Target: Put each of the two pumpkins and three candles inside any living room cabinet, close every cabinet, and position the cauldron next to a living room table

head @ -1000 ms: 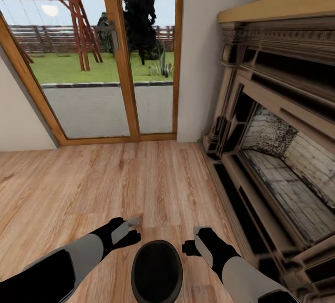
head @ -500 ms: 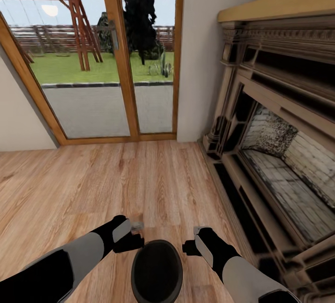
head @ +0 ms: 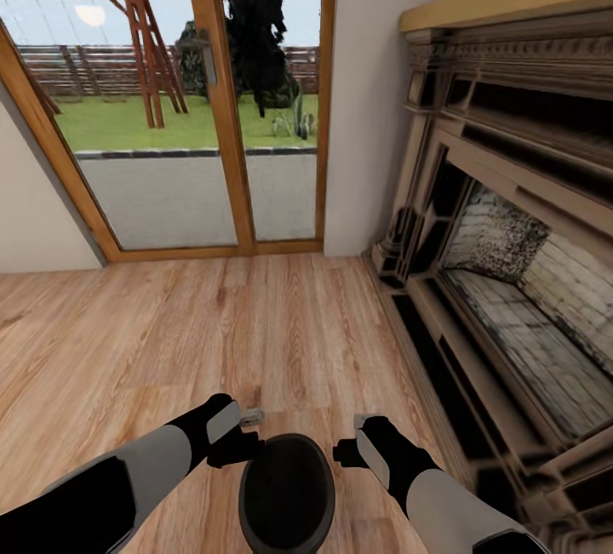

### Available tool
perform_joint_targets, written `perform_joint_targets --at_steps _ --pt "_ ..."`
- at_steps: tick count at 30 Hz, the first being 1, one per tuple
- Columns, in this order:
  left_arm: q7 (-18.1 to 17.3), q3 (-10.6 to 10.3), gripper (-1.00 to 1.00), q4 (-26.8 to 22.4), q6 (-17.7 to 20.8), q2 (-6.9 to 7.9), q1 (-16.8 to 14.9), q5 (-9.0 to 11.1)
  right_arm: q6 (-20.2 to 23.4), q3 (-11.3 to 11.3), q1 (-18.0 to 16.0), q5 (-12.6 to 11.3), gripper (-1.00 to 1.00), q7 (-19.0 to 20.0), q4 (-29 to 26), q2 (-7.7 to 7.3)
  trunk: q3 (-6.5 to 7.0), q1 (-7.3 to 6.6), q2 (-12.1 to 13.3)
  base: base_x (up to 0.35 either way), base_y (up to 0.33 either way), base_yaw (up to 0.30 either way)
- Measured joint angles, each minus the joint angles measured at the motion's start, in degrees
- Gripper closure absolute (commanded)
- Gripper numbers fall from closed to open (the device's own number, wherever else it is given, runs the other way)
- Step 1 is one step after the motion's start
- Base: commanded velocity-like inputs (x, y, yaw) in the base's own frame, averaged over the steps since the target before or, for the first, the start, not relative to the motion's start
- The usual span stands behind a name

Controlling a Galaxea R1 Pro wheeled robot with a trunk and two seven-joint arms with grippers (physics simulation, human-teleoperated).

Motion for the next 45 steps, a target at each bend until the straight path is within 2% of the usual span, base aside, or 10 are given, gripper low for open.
perform_joint_targets --at_steps 5,6,10,17,26,29,34,39,45 --pt "0.0 0.0 -1.00 0.0 -0.1 -0.02 0.0 -0.1 0.0 0.6 0.1 0.0 -1.00 0.0 0.0 0.15 -0.90 1.10 -2.0 0.000 0.000 0.019" --pt "0.0 0.0 -1.00 0.0 -0.2 -0.03 0.1 -0.1 0.0 1.7 0.1 0.0 -1.00 0.0 0.0 0.17 -1.08 1.32 -2.4 0.000 0.000 0.115" --pt "0.0 0.0 -1.00 0.0 -0.3 0.00 0.1 -0.1 0.0 2.3 0.2 0.0 -1.00 -0.1 0.0 0.17 -1.80 2.20 -4.0 0.000 0.000 0.213" --pt "0.0 0.0 -1.00 0.0 -0.5 -0.03 0.1 -0.1 -0.1 2.5 0.3 0.0 -1.00 -0.1 -0.1 0.18 -3.05 3.73 -6.8 0.000 0.000 0.106" --pt "0.0 -0.1 -1.00 -0.1 -2.7 -0.19 0.1 -0.1 -0.4 2.5 0.1 0.2 -1.00 -0.1 -0.4 0.01 -4.67 5.71 -10.4 0.000 0.000 0.003" --pt "0.0 -0.1 -1.00 -0.8 -3.5 -0.87 0.1 -0.1 -0.8 2.5 0.0 0.3 -1.00 -0.2 -0.4 -0.07 -5.21 6.37 -11.6 0.000 0.000 0.000" --pt "0.0 -0.1 -1.00 -1.0 -3.9 -0.92 0.1 -0.2 -1.8 2.5 0.0 0.3 -1.00 -0.2 -0.4 -0.09 -6.10 7.47 -13.6 0.000 0.000 0.000" --pt "0.0 -0.1 -1.00 -1.0 -7.9 -0.84 0.0 -0.2 -3.5 2.8 -0.1 0.4 -1.00 -0.6 -0.4 -0.09 -7.00 8.57 -15.6 0.000 0.000 0.000" --pt "0.1 -0.1 -1.00 -1.0 -9.1 -0.48 -0.3 -0.2 -3.8 2.9 -0.9 0.3 -1.00 -0.8 -0.3 -0.01 -8.08 9.88 -18.0 0.000 0.000 0.000"
